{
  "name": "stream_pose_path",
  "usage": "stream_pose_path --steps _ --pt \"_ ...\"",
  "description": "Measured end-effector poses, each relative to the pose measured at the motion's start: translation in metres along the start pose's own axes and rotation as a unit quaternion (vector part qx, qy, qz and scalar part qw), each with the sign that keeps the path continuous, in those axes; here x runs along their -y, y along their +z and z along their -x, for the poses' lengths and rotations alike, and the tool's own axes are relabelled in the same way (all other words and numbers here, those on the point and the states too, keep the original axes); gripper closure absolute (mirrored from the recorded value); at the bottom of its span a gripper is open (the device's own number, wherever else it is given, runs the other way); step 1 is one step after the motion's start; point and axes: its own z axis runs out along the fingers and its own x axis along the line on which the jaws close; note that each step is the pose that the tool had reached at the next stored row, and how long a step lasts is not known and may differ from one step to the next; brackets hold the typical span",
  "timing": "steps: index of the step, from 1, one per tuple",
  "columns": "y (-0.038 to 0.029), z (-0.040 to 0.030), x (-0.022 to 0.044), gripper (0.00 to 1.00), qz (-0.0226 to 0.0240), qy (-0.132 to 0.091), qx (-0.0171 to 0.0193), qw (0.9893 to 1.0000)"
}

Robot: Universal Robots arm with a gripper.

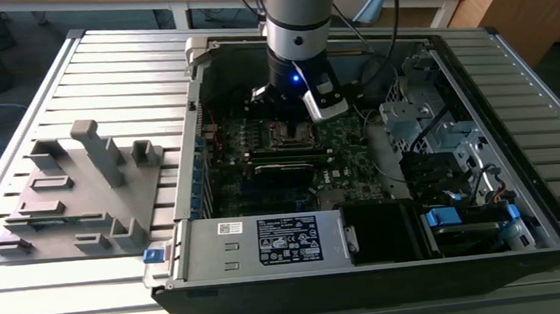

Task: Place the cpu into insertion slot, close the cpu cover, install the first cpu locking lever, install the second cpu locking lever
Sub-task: 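Install the second cpu locking lever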

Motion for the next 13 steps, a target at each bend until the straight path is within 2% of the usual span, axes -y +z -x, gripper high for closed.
stream_pose_path --steps 9,13 --pt "0.0063 -0.0105 0.0017 0.90 -0.0001 0.000 0.0000 1.0000" --pt "0.0068 -0.0113 0.0018 0.90 0.0000 0.000 0.0000 1.0000"
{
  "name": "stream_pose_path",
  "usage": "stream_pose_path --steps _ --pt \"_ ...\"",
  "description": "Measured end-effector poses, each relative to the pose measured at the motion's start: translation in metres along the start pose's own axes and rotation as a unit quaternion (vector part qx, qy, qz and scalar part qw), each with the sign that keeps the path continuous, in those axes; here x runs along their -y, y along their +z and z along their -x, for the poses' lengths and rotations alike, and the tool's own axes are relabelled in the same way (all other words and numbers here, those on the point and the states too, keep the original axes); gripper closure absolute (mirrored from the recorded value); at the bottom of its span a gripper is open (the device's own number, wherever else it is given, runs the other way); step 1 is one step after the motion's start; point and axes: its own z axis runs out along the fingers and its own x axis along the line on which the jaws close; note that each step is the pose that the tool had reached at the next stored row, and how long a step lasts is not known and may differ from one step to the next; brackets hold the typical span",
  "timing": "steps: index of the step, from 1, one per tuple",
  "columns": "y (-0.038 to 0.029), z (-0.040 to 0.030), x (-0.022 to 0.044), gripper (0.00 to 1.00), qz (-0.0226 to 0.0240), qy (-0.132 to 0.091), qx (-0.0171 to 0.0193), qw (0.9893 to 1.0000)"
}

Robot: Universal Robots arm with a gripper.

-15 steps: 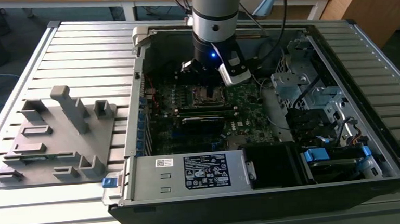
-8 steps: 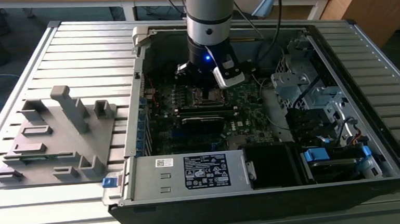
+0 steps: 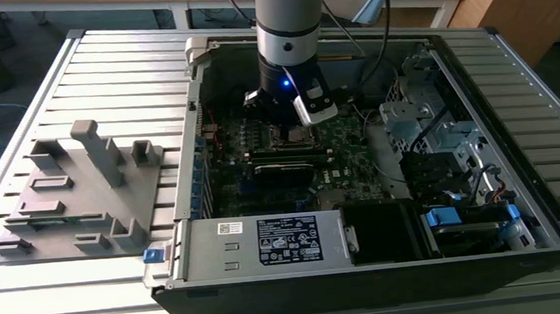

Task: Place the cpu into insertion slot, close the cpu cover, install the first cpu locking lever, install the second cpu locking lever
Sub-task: 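Install the second cpu locking lever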

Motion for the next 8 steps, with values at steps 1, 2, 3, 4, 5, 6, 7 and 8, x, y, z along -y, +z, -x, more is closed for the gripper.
stream_pose_path --steps 1,2,3,4,5,6,7,8 --pt "0.0001 0.0000 0.0001 0.90 0.0001 0.000 0.0000 1.0000" --pt "0.0003 -0.0001 0.0004 0.90 0.0001 0.000 0.0000 1.0000" --pt "0.0005 -0.0001 0.0009 0.90 0.0000 0.000 0.0000 1.0000" --pt "0.0007 0.0000 0.0014 0.90 0.0000 0.000 0.0000 1.0000" --pt "0.0009 0.0000 0.0017 0.90 0.0000 0.000 0.0000 1.0000" --pt "0.0011 0.0000 0.0018 0.90 0.0001 0.000 0.0000 1.0000" --pt "0.0010 0.0000 0.0018 0.90 0.0000 0.000 0.0000 1.0000" --pt "0.0012 0.0001 0.0019 0.90 0.0000 0.000 0.0000 1.0000"
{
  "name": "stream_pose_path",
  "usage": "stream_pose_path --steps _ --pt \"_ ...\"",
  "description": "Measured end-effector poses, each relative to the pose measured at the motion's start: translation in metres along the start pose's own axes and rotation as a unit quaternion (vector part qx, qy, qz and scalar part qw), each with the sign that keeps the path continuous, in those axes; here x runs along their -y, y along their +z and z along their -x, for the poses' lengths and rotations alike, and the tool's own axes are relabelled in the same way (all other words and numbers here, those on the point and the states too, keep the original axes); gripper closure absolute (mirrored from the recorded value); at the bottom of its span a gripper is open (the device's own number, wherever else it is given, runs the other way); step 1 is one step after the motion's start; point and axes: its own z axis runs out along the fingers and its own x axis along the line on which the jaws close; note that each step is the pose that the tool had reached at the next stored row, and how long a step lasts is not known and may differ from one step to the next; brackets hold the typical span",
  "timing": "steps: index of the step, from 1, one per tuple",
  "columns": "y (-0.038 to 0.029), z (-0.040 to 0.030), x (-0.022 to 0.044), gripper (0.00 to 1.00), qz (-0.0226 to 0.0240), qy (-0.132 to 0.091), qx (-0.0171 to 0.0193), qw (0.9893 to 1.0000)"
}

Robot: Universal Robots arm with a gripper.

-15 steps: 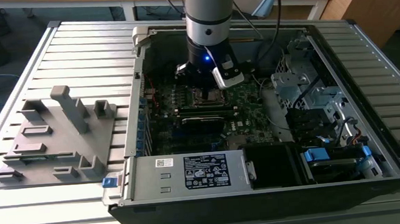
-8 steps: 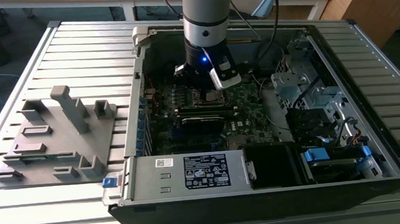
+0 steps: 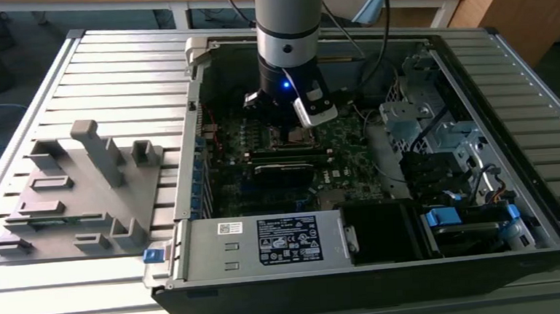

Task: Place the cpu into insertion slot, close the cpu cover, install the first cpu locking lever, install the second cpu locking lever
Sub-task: 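Install the second cpu locking lever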

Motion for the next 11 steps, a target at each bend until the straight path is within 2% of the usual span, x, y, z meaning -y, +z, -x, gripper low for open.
stream_pose_path --steps 11 --pt "0.0010 -0.0011 0.0009 0.90 0.0000 0.000 0.0001 1.0000"
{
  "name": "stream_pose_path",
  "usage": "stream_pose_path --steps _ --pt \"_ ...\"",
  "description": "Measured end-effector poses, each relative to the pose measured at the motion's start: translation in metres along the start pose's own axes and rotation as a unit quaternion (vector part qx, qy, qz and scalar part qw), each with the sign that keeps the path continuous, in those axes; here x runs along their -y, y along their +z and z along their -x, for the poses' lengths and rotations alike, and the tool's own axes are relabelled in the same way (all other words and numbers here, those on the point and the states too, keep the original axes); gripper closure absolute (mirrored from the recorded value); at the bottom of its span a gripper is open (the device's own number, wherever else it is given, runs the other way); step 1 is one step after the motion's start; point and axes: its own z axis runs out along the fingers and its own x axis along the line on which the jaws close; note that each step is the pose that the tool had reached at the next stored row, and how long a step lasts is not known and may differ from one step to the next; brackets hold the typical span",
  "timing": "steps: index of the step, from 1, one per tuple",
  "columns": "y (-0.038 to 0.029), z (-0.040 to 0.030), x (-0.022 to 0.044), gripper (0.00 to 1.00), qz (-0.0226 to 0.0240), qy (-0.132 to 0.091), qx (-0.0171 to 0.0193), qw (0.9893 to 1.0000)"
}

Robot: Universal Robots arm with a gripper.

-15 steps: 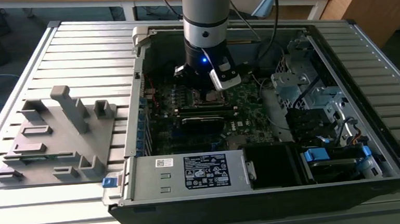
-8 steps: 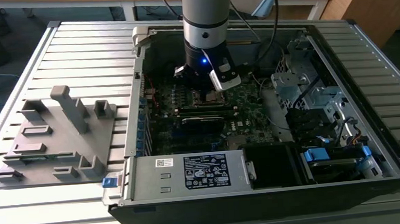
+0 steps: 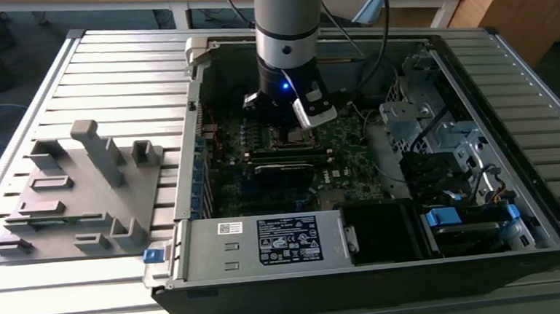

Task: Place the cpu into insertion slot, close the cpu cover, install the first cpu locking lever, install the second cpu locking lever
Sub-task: 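Install the second cpu locking lever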

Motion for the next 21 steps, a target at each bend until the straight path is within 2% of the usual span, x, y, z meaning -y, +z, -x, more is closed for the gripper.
stream_pose_path --steps 5,16,21 --pt "0.0020 -0.0042 0.0007 0.90 -0.0001 0.000 0.0001 1.0000" --pt "0.0036 -0.0056 0.0040 0.90 0.0000 0.000 0.0001 1.0000" --pt "0.0077 -0.0109 0.0050 0.90 0.0000 0.000 0.0002 1.0000"
